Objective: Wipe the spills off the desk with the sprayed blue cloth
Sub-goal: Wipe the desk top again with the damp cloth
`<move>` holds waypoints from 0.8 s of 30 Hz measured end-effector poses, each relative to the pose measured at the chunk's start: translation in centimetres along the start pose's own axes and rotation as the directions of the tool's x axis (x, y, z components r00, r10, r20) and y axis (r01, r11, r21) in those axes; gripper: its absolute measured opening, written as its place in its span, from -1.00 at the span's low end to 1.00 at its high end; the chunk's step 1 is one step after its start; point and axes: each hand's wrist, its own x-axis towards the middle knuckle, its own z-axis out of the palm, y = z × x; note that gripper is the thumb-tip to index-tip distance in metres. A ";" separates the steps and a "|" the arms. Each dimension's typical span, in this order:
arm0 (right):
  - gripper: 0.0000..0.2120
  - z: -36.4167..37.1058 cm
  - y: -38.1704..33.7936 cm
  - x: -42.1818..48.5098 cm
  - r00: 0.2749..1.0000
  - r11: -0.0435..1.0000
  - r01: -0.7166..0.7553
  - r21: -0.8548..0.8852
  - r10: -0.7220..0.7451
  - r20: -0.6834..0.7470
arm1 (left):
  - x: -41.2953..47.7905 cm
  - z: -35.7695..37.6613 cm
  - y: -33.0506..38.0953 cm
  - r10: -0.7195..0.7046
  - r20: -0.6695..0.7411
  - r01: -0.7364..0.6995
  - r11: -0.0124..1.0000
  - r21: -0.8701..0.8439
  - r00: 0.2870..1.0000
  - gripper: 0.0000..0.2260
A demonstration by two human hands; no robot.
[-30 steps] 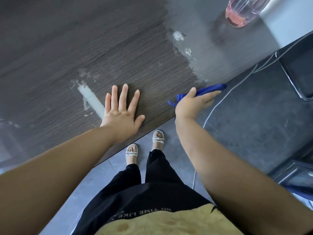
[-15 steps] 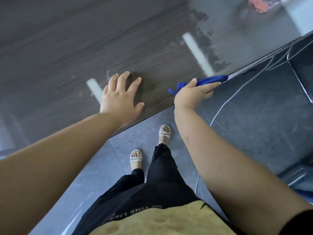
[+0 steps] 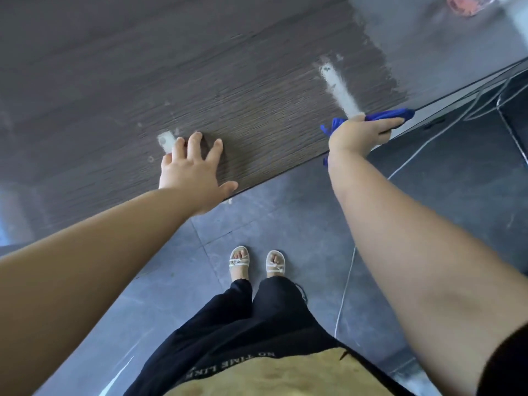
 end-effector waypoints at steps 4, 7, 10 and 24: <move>-0.35 0.3 2.2 -5.9 0.994 0.999 0.014 -0.036 -0.010 0.111 | -0.1 0.0 0.4 -0.034 0.052 0.034 0.999 -0.001 0.998 -0.25; -0.26 0.5 5.0 -12.9 0.948 0.999 0.038 -0.019 -0.030 0.316 | -0.2 -0.1 0.4 -0.045 0.065 0.045 0.999 0.002 0.997 -0.25; -0.24 0.5 4.6 -11.0 0.935 1.000 0.014 -0.002 -0.012 0.355 | -0.2 -0.2 0.3 -0.054 0.067 0.054 0.999 0.010 0.996 -0.25; -0.25 0.9 5.9 -14.0 0.937 0.998 0.017 0.053 -0.034 0.349 | -0.5 -0.5 -0.5 -0.045 -0.048 0.036 0.985 -0.169 0.998 -0.40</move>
